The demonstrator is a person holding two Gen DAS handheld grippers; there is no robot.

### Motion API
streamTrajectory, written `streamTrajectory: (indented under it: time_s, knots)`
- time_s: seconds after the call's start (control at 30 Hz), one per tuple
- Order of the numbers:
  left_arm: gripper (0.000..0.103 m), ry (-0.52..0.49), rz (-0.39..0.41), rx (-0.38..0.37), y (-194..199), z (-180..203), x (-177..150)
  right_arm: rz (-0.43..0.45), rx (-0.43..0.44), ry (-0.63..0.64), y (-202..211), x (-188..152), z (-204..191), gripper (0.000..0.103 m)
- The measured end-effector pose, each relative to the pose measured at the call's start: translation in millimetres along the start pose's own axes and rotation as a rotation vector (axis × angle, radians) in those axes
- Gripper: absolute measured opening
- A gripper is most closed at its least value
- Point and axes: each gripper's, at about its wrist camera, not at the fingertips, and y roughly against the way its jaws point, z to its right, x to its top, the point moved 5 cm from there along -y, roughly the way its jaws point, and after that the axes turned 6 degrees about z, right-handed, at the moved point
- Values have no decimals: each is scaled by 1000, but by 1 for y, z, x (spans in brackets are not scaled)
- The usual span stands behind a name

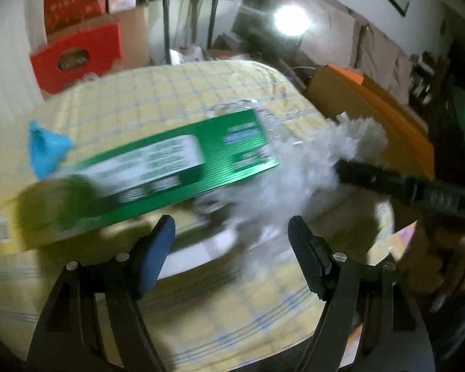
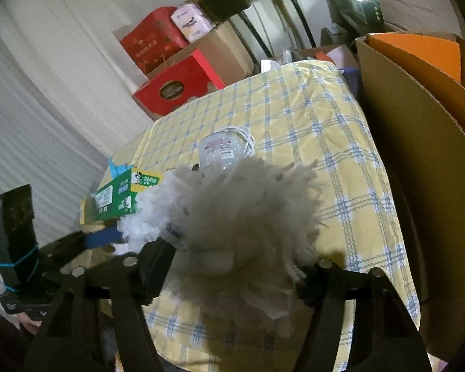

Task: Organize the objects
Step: 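Raise the duster head with the right tool while the left tool reaches its white handle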

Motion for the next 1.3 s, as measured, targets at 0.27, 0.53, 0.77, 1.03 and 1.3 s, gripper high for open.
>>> streamTrajectory:
  time_s: [0.27,0.53,0.77,1.03,1.3]
  knots:
    - [82,-190,-7,105,8,-17,-22,16,5,-14,3,2,0,43]
    - [71,-250,-2,195,-7,-19,-29,-9,-12,-26,7,0,4,50]
    - [48,-205,15,163,-13,-27,-28,-26,-123,41,23,-2,10,76]
    - [17,-268,43,198,-6,-12,-29,-5,-95,7,20,-6,9,83]
    - [9,-222,30,67,-1,1,-26,63,-28,-30,-13,-6,-6,43]
